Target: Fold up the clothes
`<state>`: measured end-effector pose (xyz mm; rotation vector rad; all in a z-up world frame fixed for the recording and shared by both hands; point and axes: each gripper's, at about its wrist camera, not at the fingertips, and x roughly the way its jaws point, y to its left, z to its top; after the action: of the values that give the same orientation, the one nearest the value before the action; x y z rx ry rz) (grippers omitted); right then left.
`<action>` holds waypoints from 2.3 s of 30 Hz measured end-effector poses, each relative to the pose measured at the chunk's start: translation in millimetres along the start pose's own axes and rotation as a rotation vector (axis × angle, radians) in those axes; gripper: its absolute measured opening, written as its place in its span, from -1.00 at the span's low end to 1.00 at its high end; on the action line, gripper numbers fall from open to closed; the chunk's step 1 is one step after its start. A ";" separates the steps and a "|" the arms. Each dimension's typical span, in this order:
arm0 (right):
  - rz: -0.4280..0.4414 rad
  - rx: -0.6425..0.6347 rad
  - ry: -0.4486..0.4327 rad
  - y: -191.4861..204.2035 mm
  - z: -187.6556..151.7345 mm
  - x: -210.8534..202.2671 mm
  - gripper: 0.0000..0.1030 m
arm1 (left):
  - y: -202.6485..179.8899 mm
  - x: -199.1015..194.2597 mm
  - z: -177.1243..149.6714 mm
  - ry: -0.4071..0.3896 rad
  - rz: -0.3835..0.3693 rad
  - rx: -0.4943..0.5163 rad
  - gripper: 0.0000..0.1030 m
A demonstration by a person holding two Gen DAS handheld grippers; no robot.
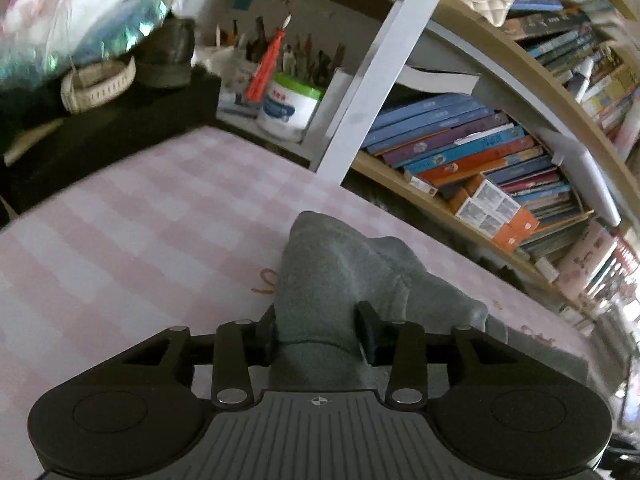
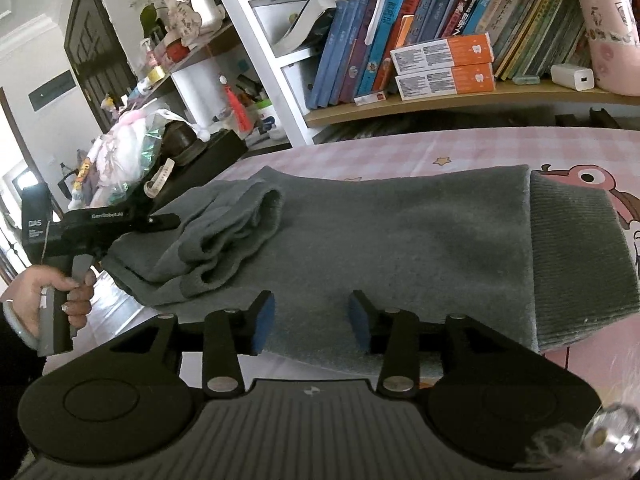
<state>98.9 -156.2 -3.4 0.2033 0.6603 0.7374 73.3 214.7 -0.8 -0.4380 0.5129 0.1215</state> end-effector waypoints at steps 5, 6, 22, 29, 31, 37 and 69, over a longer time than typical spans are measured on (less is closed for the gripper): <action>0.000 -0.006 -0.002 0.2 1.2 -0.9 -0.12 | -32.5 -30.3 -6.2 -0.128 0.041 0.143 0.18; 0.000 -0.006 -0.003 0.1 1.4 -1.3 -0.12 | -40.0 -37.0 -8.2 -0.156 0.046 0.181 0.20; -0.021 0.024 -0.035 -11.0 5.4 -15.7 0.01 | -104.2 -24.6 -60.3 -0.026 -0.002 0.387 0.51; -0.019 0.028 -0.019 -11.5 5.2 -15.4 0.06 | -114.8 -32.1 -74.2 -0.061 0.030 0.453 0.54; -0.020 0.028 -0.023 -12.1 5.7 -17.0 0.07 | -119.2 -40.3 -74.8 -0.103 0.026 0.474 0.62; -0.047 0.043 -0.069 -21.6 10.8 -30.8 0.15 | -138.9 -58.0 -84.4 -0.168 0.015 0.581 0.89; -0.059 0.413 -0.144 -115.3 14.0 -65.2 -0.75 | -255.5 -35.7 -149.8 -0.008 -0.205 0.946 1.00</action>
<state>135.9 -284.2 -6.3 0.6075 0.6726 0.5176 31.5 -80.7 -4.2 0.4366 0.4597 -0.3135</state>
